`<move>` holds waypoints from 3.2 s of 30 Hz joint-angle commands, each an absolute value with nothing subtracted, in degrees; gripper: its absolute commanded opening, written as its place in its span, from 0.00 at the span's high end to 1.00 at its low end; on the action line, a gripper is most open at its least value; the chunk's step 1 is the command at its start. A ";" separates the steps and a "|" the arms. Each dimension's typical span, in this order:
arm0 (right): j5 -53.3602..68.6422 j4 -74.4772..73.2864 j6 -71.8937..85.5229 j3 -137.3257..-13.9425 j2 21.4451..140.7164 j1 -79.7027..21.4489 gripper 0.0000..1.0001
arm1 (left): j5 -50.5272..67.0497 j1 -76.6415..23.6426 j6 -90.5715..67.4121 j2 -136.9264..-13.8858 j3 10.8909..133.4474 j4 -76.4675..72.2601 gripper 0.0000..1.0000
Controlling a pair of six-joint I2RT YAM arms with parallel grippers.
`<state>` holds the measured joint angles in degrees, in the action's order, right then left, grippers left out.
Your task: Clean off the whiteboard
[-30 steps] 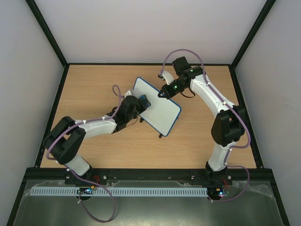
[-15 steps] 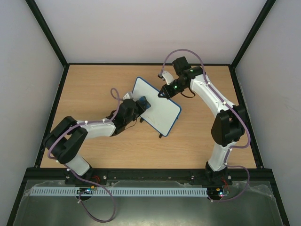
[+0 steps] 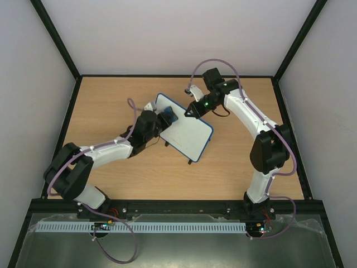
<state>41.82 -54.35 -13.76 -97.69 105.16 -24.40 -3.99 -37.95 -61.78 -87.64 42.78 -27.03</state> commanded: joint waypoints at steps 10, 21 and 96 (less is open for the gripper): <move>41.27 -61.08 -14.30 -94.68 107.73 -27.60 0.98 | -6.23 -37.67 -64.00 -87.61 42.68 -26.84 0.97; 41.34 -60.98 -14.47 -94.18 107.63 -27.60 0.98 | -8.08 -38.40 -60.91 -85.60 33.58 -28.71 0.97; 42.17 -60.28 -15.20 -91.53 106.57 -27.60 0.98 | 4.74 -33.69 -72.01 -101.85 34.52 -53.19 0.97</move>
<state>38.37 -52.10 -10.92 -94.87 103.24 -24.60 -0.40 -32.05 -68.75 -97.30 34.52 -49.43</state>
